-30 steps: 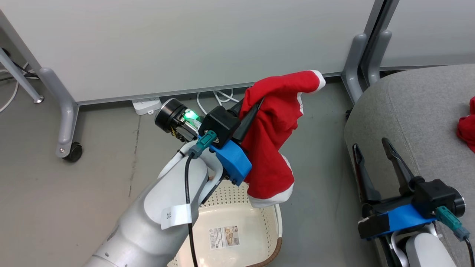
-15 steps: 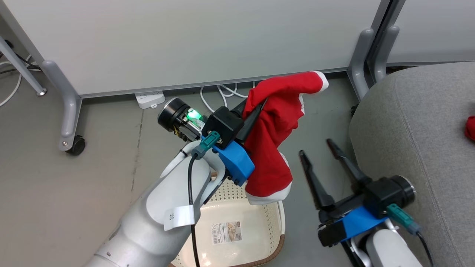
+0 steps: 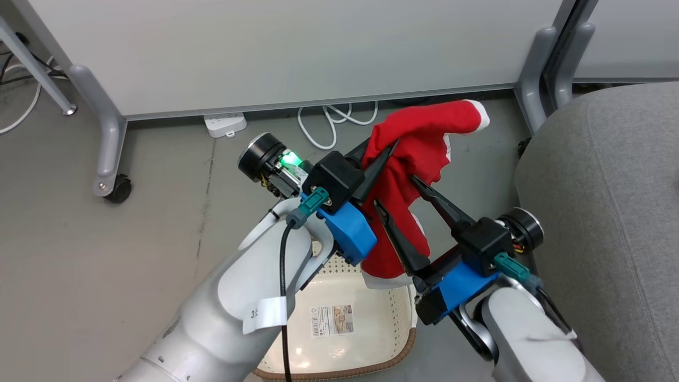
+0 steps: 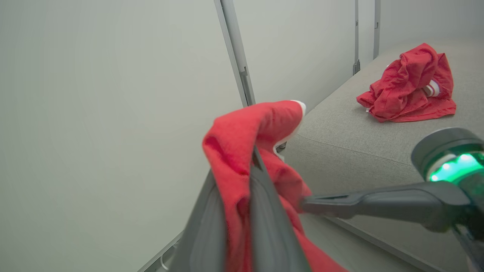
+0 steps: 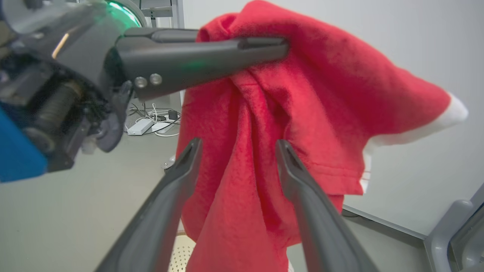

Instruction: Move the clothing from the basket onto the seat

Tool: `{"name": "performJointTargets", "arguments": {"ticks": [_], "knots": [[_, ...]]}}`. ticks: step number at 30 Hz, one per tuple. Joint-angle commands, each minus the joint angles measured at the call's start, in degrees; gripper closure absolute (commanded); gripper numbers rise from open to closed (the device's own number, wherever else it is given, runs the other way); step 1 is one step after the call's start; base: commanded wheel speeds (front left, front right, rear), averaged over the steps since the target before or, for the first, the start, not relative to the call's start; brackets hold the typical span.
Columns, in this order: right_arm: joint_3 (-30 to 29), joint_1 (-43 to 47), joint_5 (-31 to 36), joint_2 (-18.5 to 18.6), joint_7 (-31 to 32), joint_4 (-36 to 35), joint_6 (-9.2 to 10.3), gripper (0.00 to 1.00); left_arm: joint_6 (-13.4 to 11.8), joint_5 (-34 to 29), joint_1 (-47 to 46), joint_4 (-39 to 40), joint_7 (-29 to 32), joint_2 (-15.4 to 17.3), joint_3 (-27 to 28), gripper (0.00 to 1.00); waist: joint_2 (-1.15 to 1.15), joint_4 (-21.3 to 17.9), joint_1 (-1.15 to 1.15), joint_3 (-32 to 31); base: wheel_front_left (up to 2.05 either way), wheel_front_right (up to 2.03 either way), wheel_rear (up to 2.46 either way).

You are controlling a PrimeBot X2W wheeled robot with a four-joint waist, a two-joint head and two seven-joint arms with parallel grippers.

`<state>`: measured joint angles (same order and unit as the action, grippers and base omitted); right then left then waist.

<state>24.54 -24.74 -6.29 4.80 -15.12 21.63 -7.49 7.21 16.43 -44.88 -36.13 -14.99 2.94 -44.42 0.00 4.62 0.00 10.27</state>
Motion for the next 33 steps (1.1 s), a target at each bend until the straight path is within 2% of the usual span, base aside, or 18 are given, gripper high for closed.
{"name": "performJointTargets", "arguments": {"ticks": [1, 13, 14, 15, 33], "knots": [[0.14, -1.23, 0.02, -0.11, -0.05, 0.74, -0.01, 0.0, 0.4, 0.34, -0.97, 0.51, -0.29, -0.05, -0.2, 1.0, 0.0, 0.34, 0.0, 0.27, 0.0, 0.0, 0.0], [0.75, -8.15, 1.02, -1.41, -0.04, 13.14, -0.01, 0.0, -0.89, 2.91, -2.12, 3.72, -0.29, -0.06, -3.71, 1.0, 0.0, 2.44, 0.0, 2.0, 0.0, 0.0, 0.0], [0.61, -8.46, 0.71, -1.52, -0.04, 13.98, -0.01, 0.31, -1.07, 3.18, -2.21, 3.94, -0.29, -0.05, -3.86, 1.0, 0.0, 2.56, 0.0, 2.11, 0.0, 0.0, 0.0], [0.86, -8.95, 0.53, -1.63, -0.04, 14.74, -0.01, 0.99, -1.19, 3.34, -2.3, 4.11, -0.29, -0.06, -4.04, 1.0, 0.0, 2.67, 0.0, 2.21, 0.0, 0.0, 0.0], [1.66, -9.72, -1.08, -1.97, -0.05, 16.05, -0.01, 1.0, -1.83, 4.26, -2.45, 3.65, -0.29, -0.05, -4.97, 1.0, 0.0, 2.74, 0.0, 2.02, 0.0, 0.0, 0.0]]}}
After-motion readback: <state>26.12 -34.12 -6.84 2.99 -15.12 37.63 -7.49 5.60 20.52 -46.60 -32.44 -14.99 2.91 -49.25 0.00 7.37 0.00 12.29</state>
